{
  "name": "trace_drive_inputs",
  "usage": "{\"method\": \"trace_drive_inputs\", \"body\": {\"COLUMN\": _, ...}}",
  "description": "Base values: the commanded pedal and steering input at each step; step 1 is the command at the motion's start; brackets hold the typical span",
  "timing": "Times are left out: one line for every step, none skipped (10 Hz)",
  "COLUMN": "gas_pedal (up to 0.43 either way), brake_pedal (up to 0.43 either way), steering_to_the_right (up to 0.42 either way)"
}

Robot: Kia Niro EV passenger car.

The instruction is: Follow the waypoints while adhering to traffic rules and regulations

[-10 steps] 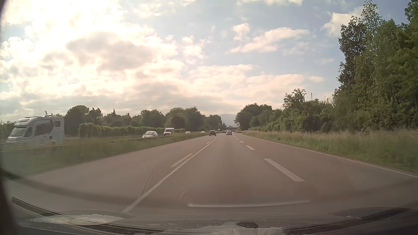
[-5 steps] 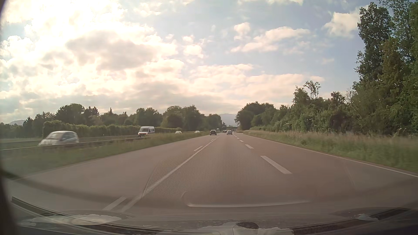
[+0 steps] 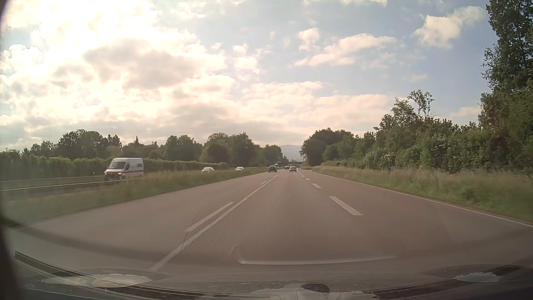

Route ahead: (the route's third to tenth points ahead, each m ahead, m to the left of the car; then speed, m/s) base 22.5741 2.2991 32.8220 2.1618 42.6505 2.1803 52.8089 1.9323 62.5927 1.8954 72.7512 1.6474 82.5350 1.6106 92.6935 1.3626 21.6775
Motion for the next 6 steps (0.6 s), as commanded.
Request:
{"method": "trace_drive_inputs", "body": {"gas_pedal": 0.157, "brake_pedal": 0.000, "steering_to_the_right": -0.001}}
{"method": "trace_drive_inputs", "body": {"gas_pedal": 0.157, "brake_pedal": 0.000, "steering_to_the_right": -0.001}}
{"method": "trace_drive_inputs", "body": {"gas_pedal": 0.157, "brake_pedal": 0.000, "steering_to_the_right": -0.001}}
{"method": "trace_drive_inputs", "body": {"gas_pedal": 0.157, "brake_pedal": 0.000, "steering_to_the_right": -0.001}}
{"method": "trace_drive_inputs", "body": {"gas_pedal": 0.157, "brake_pedal": 0.000, "steering_to_the_right": -0.001}}
{"method": "trace_drive_inputs", "body": {"gas_pedal": 0.157, "brake_pedal": 0.000, "steering_to_the_right": -0.001}}
